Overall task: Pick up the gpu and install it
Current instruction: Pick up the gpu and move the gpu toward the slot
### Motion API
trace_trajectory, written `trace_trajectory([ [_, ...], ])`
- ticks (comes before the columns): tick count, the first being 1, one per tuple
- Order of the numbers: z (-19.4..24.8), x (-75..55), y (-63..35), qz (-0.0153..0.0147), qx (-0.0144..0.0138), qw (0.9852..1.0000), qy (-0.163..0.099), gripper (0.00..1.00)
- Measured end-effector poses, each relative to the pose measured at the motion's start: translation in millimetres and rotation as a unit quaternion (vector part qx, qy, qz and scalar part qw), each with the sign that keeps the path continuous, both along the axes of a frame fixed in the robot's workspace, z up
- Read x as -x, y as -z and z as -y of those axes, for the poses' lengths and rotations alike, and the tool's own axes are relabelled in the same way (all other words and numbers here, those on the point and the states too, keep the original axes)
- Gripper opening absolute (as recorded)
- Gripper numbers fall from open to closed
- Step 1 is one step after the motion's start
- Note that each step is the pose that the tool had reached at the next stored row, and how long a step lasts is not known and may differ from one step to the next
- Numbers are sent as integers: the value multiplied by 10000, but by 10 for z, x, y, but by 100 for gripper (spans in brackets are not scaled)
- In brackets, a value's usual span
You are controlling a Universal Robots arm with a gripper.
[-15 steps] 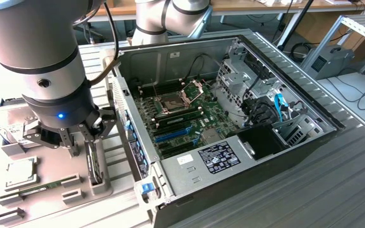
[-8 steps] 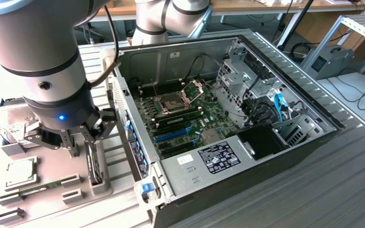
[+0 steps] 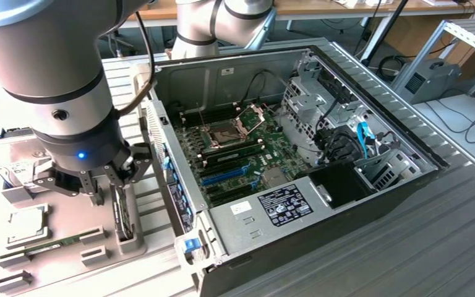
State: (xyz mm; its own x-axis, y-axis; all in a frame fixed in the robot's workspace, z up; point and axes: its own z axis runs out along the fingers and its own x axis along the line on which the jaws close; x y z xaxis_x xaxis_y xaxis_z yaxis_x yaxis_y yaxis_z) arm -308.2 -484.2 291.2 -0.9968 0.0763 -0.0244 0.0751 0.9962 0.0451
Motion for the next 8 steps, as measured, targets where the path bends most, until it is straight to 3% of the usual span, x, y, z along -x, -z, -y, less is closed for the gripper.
trace_trajectory([
  [8, -25, 0, 42, 0, 0, 10000, 0, 36],
])
